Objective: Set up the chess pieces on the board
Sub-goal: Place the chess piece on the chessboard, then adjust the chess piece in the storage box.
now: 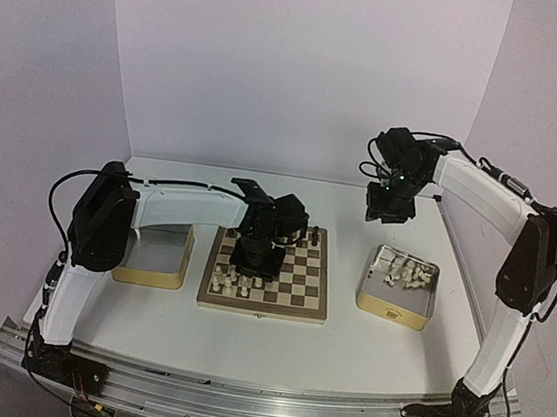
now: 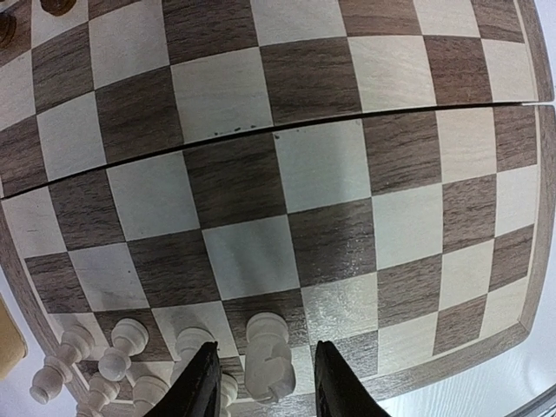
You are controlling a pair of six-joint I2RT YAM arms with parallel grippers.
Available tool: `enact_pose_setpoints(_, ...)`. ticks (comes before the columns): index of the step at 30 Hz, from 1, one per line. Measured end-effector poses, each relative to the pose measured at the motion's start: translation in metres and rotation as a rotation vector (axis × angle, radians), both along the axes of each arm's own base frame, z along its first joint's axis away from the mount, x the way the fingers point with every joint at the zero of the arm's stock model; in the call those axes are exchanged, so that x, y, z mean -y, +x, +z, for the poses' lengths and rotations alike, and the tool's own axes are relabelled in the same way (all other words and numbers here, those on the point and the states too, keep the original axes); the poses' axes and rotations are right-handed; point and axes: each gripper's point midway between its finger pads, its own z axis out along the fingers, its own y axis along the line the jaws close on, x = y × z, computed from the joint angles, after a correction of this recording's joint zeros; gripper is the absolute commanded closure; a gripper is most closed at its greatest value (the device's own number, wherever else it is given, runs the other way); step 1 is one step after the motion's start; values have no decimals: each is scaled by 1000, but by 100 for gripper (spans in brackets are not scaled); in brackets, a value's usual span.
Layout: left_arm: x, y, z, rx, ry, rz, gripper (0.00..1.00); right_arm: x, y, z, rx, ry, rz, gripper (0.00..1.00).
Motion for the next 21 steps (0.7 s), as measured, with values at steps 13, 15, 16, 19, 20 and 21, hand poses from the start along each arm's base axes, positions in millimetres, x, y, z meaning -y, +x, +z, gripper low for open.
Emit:
enact_pose_setpoints(13, 33, 33, 64, 132, -107, -42, 56, 68, -7, -28, -71, -26, -153, 61)
enact_pose_setpoints(15, 40, 41, 81, 164, -143, -54, 56, 88, -21, -38, -111, -38, -197, 61)
enact_pose_setpoints(16, 42, 44, 88, 177, -160, -55, 56, 94, -26, -42, -124, -41, -214, 62)
enact_pose_setpoints(19, 46, 54, 102, 203, -202, -54, 56, 111, -44, -55, -172, -49, -255, 62)
enact_pose_setpoints(20, 46, 57, 103, 206, -210, -52, 56, 114, -47, -58, -182, -48, -265, 62)
enact_pose_setpoints(21, 46, 59, 103, 206, -216, -49, 56, 117, -49, -62, -193, -46, -274, 62)
